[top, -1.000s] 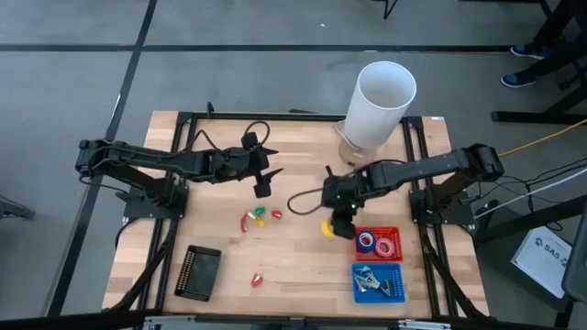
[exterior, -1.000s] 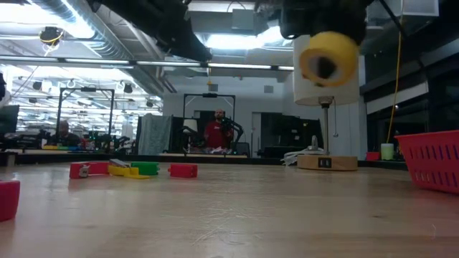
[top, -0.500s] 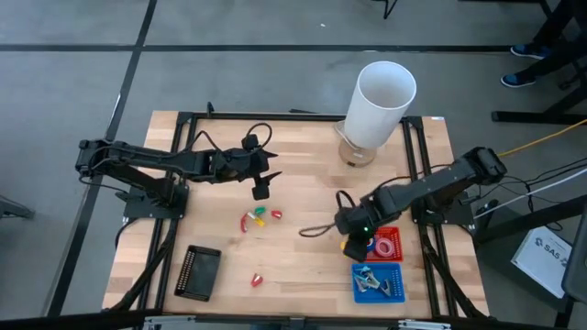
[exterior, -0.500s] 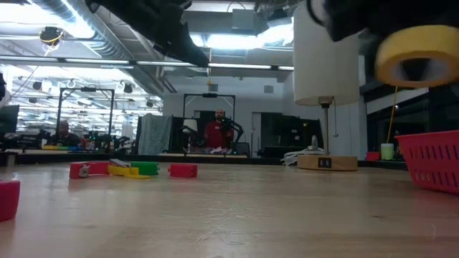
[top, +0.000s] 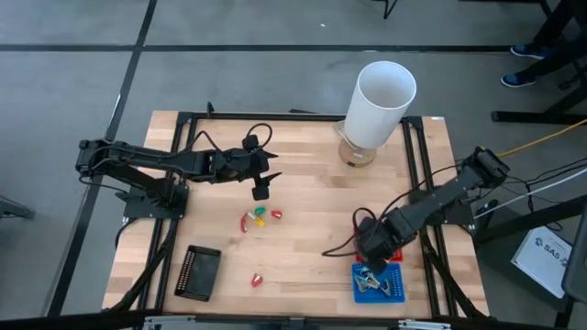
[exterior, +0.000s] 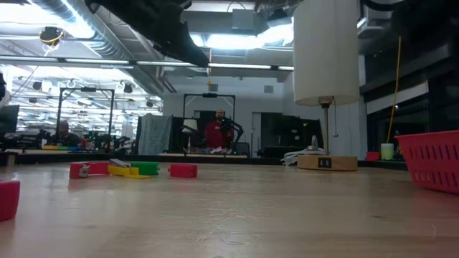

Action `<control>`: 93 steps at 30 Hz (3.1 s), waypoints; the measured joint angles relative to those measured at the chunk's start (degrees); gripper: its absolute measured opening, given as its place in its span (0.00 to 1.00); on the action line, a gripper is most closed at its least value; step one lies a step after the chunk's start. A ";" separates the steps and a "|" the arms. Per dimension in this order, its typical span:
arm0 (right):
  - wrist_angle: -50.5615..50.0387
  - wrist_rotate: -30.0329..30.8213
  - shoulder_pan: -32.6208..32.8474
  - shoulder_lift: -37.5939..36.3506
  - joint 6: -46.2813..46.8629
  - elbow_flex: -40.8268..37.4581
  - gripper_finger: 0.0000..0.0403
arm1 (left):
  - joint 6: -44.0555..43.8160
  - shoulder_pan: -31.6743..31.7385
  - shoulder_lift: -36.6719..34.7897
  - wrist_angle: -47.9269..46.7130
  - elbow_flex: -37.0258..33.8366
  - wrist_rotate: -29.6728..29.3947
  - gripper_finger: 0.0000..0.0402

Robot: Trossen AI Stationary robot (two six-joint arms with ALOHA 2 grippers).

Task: Pick and place Stapler, Stapler remover, tape
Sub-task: Put the yellow tape into the red basket, then prepare the black basket

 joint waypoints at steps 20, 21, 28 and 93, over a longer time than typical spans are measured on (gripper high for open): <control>3.56 2.85 -0.58 -1.96 1.08 -11.42 0.12 | -0.48 -0.07 0.00 0.34 0.02 0.00 0.60; 2.69 3.41 -0.73 -2.65 1.15 -11.40 0.12 | -0.48 -0.07 0.00 0.54 0.03 0.00 0.61; -0.11 6.30 -0.81 -4.31 1.39 -11.40 0.12 | -0.52 -0.07 0.00 0.91 0.06 0.00 0.61; 51.99 12.48 -16.41 -4.28 -57.61 -11.31 0.43 | -46.77 -29.66 -3.06 -51.84 4.04 37.62 0.00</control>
